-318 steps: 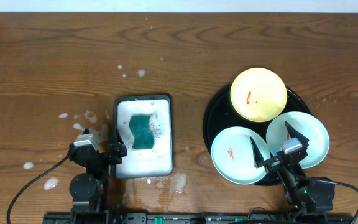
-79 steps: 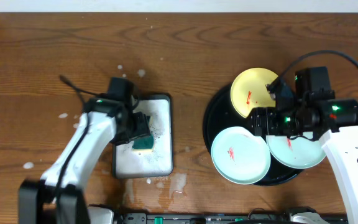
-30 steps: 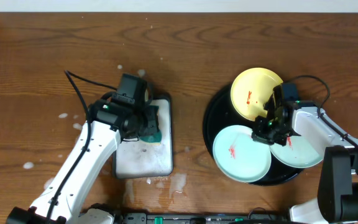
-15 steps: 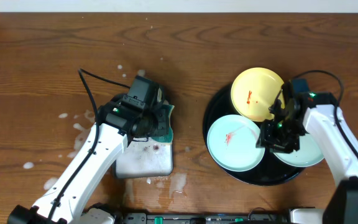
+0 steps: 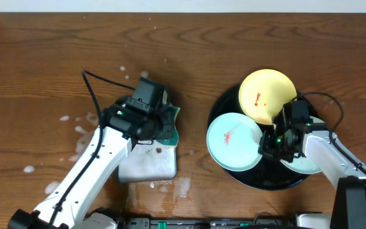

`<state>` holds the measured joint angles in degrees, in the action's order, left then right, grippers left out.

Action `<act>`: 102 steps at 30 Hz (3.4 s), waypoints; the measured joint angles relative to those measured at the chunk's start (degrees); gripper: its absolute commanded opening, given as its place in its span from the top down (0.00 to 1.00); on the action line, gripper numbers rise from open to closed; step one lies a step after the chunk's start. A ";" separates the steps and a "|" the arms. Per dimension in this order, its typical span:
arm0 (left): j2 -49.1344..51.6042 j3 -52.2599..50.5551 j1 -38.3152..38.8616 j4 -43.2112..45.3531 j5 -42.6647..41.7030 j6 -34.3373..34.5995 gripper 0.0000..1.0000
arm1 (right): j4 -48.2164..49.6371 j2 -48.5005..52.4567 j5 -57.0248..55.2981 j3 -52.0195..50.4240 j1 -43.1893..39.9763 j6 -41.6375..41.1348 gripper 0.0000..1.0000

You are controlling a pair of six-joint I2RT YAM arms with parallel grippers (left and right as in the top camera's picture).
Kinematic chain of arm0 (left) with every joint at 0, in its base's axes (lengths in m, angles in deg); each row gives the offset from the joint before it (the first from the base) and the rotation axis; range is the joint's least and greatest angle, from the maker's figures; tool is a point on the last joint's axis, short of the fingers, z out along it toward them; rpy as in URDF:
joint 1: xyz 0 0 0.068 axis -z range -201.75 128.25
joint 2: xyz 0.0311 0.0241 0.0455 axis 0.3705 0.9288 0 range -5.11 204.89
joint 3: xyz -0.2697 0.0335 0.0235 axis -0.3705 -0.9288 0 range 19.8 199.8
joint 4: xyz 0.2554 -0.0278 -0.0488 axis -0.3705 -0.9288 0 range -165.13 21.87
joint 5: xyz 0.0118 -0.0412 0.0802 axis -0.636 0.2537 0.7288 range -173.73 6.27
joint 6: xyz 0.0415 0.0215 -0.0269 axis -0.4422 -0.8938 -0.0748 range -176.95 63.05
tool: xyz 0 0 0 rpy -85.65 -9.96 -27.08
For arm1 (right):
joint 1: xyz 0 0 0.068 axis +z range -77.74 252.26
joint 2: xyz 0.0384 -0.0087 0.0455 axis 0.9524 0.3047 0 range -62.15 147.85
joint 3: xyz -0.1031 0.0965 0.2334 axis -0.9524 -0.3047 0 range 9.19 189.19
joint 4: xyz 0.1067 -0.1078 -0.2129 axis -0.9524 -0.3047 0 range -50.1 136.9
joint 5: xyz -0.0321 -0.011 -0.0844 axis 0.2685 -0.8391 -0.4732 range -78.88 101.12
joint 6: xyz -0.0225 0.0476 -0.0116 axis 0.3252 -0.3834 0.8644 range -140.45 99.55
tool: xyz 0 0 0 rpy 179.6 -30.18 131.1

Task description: Clean dirty plates on tray and stack at the side

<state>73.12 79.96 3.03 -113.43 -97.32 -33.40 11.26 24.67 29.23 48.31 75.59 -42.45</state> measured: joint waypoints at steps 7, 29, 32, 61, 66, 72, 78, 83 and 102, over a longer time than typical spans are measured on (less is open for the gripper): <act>0.00 0.00 5.03 6.34 -0.02 0.28 0.92 | 3.63 0.00 -6.23 0.96 0.17 0.33 0.99; 21.90 3.80 18.43 29.99 -8.48 9.92 0.93 | 5.95 -0.09 -16.09 2.08 6.10 9.94 0.99; 24.52 5.73 19.52 31.04 -8.90 10.32 0.92 | 6.47 -0.09 -16.57 2.08 6.62 10.14 0.99; 34.64 15.06 21.97 15.39 5.97 12.48 0.92 | 5.62 0.00 -12.68 2.08 7.67 9.14 0.99; 36.70 14.93 21.27 23.39 -2.71 13.18 0.93 | 5.60 0.00 -12.72 2.08 7.67 9.03 0.99; 38.64 14.95 21.31 27.82 -8.96 14.36 0.92 | 5.60 0.00 -12.74 2.08 7.67 9.03 0.99; 39.36 15.21 21.64 27.54 -13.55 14.45 0.93 | 5.62 0.00 -13.00 2.08 7.67 9.03 0.99; 39.47 15.78 22.36 23.54 -16.92 14.08 0.93 | 5.49 0.00 -13.25 2.08 7.67 9.05 0.99; 37.90 21.27 18.86 -0.33 4.15 15.15 0.93 | 4.76 0.00 -10.56 2.08 7.96 7.93 0.99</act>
<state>111.02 101.23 21.89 -113.75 -93.16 -18.25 16.02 24.67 18.67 50.38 83.55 -34.51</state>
